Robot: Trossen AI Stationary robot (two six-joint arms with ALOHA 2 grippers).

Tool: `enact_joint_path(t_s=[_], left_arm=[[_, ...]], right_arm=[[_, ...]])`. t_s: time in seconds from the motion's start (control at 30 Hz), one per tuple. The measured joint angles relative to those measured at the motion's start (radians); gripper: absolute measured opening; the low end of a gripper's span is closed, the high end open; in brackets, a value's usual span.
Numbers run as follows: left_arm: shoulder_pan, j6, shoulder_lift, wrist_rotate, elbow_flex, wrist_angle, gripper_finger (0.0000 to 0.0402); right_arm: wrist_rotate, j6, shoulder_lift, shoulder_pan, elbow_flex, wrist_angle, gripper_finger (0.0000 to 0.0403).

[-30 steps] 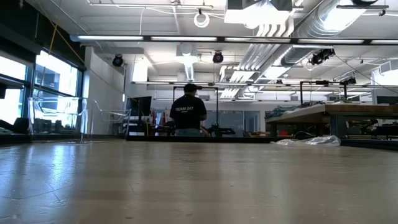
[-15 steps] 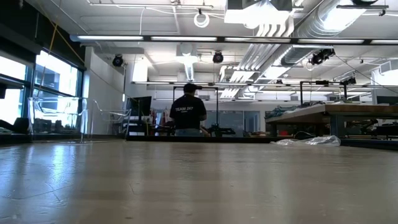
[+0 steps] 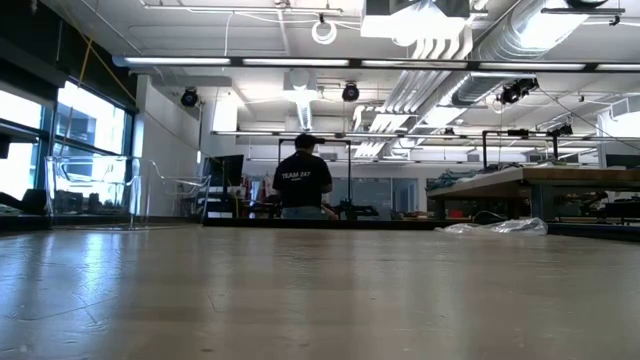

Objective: Roll bandage
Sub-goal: Roll the red bandage

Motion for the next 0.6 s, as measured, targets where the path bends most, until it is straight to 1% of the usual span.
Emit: enact_joint_path(t_s=[0.07, 0.13, 0.27, 0.37, 0.43, 0.5, 0.6], left_arm=[[-0.009, 0.009, -0.002, -0.003, 0.000, -0.006, 0.0014], [-0.018, 0.032, -0.002, -0.021, 0.000, -0.013, 0.0014], [-0.037, 0.089, -0.002, -0.102, 0.000, -0.022, 0.0014], [-0.050, 0.138, -0.002, -0.160, 0.000, -0.067, 0.0014], [-0.055, 0.131, -0.002, -0.168, 0.000, -0.117, 0.0014], [-0.059, 0.111, -0.002, -0.172, 0.000, -0.155, 0.0014], [-0.068, 0.075, -0.002, -0.172, 0.000, -0.141, 0.0014]], right_arm=[[0.003, 0.042, 0.000, 0.000, 0.000, -0.031, 0.0000], [0.004, 0.043, 0.000, -0.001, 0.000, -0.027, 0.0000], [0.008, 0.040, 0.000, 0.009, 0.000, -0.005, 0.0000], [0.010, 0.039, 0.000, 0.011, 0.000, -0.001, 0.0000], [0.013, 0.039, 0.000, 0.009, 0.000, 0.012, 0.0000], [0.038, 0.028, 0.000, 0.009, 0.000, 0.047, 0.0000], [0.094, 0.020, -0.001, 0.006, 0.001, 0.074, 0.0000]])
